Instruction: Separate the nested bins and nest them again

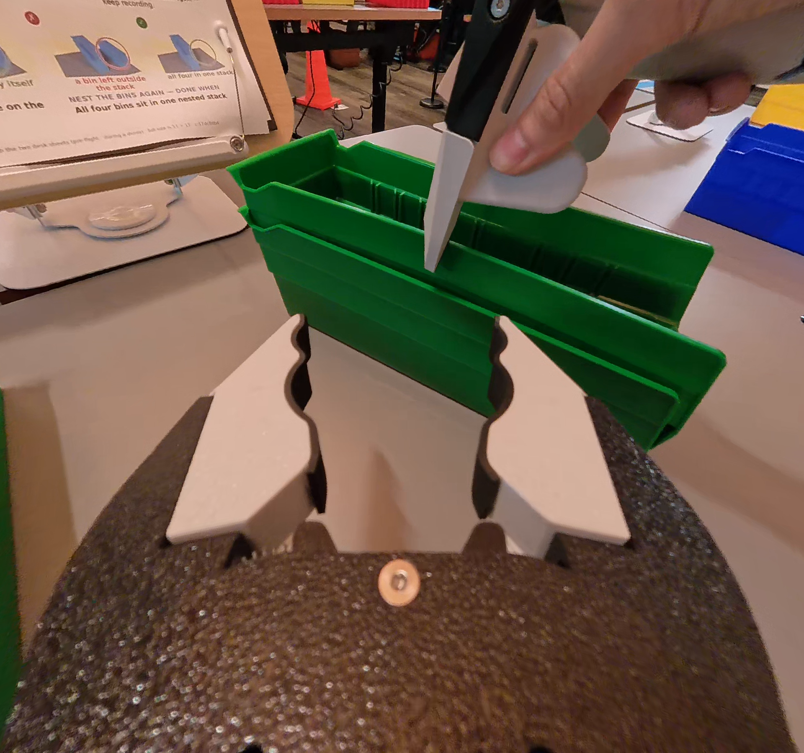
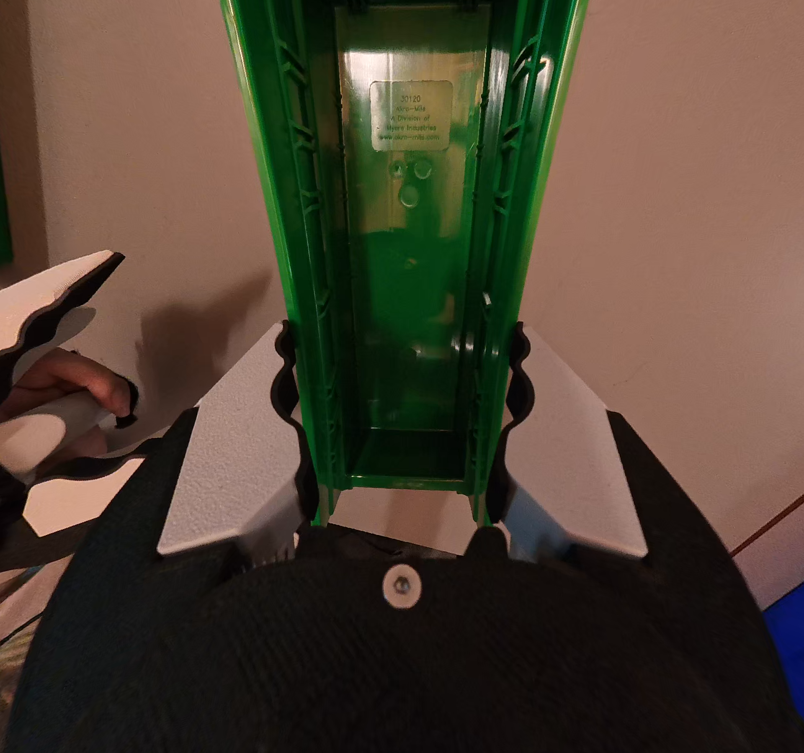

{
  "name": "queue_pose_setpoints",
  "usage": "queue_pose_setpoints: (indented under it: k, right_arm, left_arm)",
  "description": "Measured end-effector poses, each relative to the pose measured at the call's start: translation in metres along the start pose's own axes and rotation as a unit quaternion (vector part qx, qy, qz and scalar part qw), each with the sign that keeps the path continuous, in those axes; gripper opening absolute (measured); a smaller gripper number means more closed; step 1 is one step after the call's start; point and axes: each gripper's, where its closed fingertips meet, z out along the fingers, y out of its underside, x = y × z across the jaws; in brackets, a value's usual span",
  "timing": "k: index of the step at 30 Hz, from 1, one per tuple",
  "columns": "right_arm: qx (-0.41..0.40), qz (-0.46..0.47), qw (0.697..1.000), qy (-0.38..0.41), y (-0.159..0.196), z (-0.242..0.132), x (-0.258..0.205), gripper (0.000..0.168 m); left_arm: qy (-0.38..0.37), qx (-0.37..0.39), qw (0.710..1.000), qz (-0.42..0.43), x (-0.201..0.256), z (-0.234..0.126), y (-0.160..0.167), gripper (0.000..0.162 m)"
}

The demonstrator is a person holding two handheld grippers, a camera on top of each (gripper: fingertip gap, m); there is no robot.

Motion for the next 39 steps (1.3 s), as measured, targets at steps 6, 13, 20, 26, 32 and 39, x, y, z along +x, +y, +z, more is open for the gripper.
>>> queue_pose_setpoints:
  k: [6, 13, 20, 26, 32, 39]
  right_arm:
    - [-0.002, 0.001, 1.0, 0.001, 0.0, 0.0, 0.0, 0.098]
    - [0.009, 0.0, 1.0, 0.002, 0.0, 0.0, 0.0, 0.099]
    - [0.009, -0.001, 1.0, 0.001, -0.001, 0.0, 0.0, 0.096]
    - [0.013, 0.004, 1.0, 0.001, 0.0, 0.0, 0.0, 0.094]
    - [0.012, 0.007, 1.0, 0.002, 0.002, 0.0, 0.0, 0.1]
    - [-0.003, 0.01, 1.0, 0.005, 0.006, 0.001, -0.001, 0.104]
  left_arm:
    - [0.006, -0.004, 1.0, -0.01, 0.0, 0.001, 0.002, 0.081]
    - [-0.009, -0.015, 1.0, -0.001, -0.004, 0.004, 0.007, 0.081]
    - [-0.019, -0.02, 0.999, 0.02, -0.003, 0.005, 0.008, 0.081]
    - [-0.024, -0.022, 0.999, 0.028, -0.003, 0.005, 0.009, 0.081]
    - [-0.002, -0.017, 1.0, 0.008, 0.004, 0.003, 0.005, 0.081]
    - [0.008, -0.012, 1.0, -0.005, 0.005, 0.002, 0.004, 0.081]
